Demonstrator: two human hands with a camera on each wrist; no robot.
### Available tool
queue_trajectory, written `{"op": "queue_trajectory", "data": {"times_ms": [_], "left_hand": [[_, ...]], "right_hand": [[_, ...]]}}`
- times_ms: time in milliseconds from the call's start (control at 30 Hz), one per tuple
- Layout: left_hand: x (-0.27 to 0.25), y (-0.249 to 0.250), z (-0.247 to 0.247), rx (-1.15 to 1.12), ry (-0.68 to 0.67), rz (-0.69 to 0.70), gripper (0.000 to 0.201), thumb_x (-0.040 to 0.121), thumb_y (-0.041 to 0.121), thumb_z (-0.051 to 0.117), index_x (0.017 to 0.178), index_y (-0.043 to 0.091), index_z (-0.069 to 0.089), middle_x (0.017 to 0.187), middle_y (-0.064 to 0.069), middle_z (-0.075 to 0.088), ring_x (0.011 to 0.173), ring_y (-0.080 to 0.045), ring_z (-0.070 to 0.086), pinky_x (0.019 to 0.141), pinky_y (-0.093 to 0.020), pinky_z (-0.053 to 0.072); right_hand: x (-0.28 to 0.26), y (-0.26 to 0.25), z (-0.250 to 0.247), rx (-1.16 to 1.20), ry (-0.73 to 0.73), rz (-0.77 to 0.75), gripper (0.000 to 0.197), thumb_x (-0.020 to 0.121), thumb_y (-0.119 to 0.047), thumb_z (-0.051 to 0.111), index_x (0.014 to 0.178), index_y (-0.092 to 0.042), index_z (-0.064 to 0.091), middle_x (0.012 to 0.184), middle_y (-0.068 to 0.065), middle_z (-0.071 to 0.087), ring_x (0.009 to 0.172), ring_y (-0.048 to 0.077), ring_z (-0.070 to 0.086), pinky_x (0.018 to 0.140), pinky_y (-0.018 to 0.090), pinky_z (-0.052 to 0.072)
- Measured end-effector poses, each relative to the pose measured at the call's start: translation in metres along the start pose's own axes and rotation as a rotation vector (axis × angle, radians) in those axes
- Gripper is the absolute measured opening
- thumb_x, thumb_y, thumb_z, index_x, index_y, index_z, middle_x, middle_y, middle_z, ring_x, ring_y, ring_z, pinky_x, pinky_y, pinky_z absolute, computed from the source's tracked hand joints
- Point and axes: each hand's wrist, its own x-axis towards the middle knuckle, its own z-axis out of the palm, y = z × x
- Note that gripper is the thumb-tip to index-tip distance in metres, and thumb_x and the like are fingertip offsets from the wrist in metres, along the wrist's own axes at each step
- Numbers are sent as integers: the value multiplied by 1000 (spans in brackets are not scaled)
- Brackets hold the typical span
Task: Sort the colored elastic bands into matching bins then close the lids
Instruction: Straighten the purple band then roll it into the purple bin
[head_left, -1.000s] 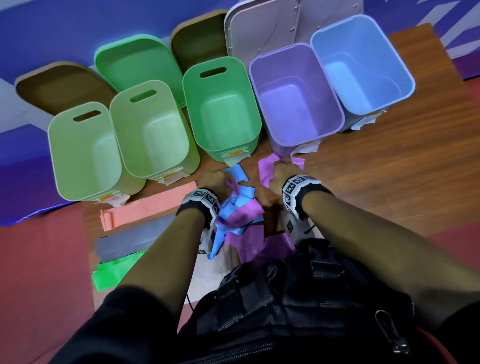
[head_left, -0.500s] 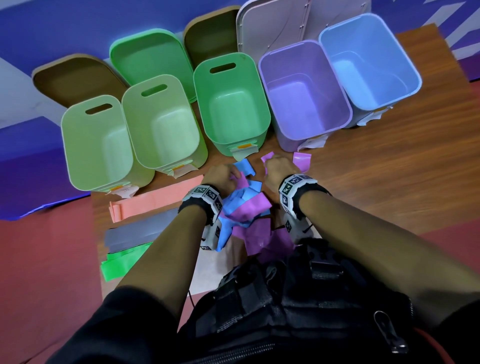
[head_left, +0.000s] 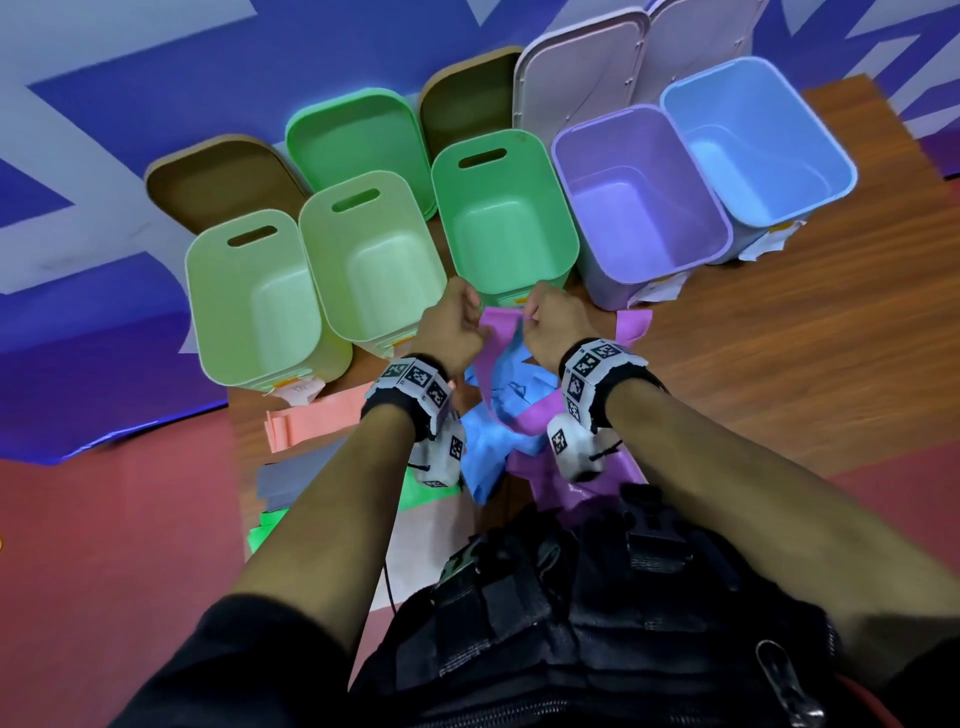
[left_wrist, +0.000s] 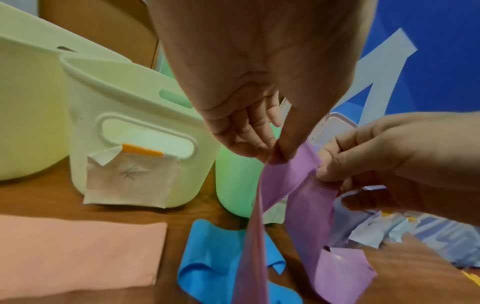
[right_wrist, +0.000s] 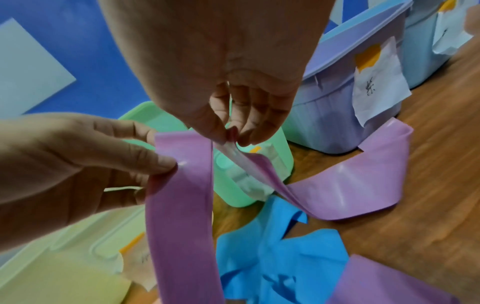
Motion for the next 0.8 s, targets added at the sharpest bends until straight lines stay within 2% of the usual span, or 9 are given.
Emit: {"op": "queue_trajectory", "data": {"times_ms": [133, 200, 267, 333, 433, 533, 600, 700, 800], "left_hand": [[0, 2, -12, -33, -16, 2, 35, 81, -1, 64, 111, 13, 54, 81, 1, 60, 71, -14, 55, 73, -26, 46], [1, 4, -16, -29, -21, 27, 25, 81, -1, 63, 100, 16, 61, 72, 7, 56, 64, -8, 51, 70, -23, 43], [1, 7, -21, 7, -19, 61, 20, 84, 0, 56, 88, 19, 61, 65, 9, 53, 61, -8, 47, 63, -20, 38], [1, 10, -28, 15, 6, 84, 22, 87, 2, 50, 86, 21, 62, 65, 7, 55, 61, -11, 48, 56, -18, 37], [3, 15, -39, -4, 59, 126, 20, 87, 4, 52, 87, 20, 65, 70, 4, 59, 64, -9, 50, 57, -16, 37], [3, 23, -48, -72, 81, 150, 13, 87, 7, 59, 87, 17, 66, 64, 6, 56, 61, -7, 48, 60, -18, 39], [3, 29, -54, -130, 86, 165, 10, 86, 9, 62, 86, 19, 65, 62, 4, 57, 62, -9, 50, 66, -23, 43], [3, 40, -61, -199, 112, 193, 13, 84, 14, 65, 83, 26, 61, 62, 5, 62, 67, -13, 57, 76, -31, 50], [0, 50, -69, -251, 169, 207, 20, 86, 13, 67, 88, 27, 53, 65, 0, 68, 66, -21, 61, 75, -31, 51]], "right_hand": [[-7, -14, -9, 90, 97, -19, 18, 87, -2, 51, 101, -12, 57, 103, 11, 64, 94, 32, 61, 82, 40, 53], [-10, -23, -14, 129, 122, -29, 21, 87, 1, 50, 101, -12, 60, 99, 10, 66, 90, 30, 62, 80, 40, 54], [-11, -30, -19, 154, 141, -28, 25, 87, 2, 48, 97, -15, 64, 95, 8, 68, 86, 27, 63, 77, 38, 55], [-13, -36, -24, 179, 153, -35, 29, 88, 1, 45, 92, -19, 66, 93, 5, 68, 82, 24, 62, 72, 31, 53], [-13, -45, -33, 260, 184, -59, 35, 83, 1, 41, 85, -22, 67, 88, -2, 67, 81, 20, 62, 64, 24, 47], [-12, -54, -41, 407, 277, -81, 34, 80, 2, 40, 83, -16, 70, 79, -6, 65, 78, 13, 60, 68, 26, 51], [-12, -61, -47, 490, 330, -111, 29, 79, -1, 45, 81, -15, 70, 76, -9, 64, 74, 8, 57, 72, 29, 52], [-13, -72, -55, 564, 356, -174, 19, 76, -14, 51, 77, -19, 69, 72, -10, 62, 69, 9, 54, 72, 28, 50], [-12, -81, -62, 617, 384, -179, 20, 76, -14, 52, 75, -24, 69, 74, -11, 65, 71, 7, 57, 72, 25, 50]]}}
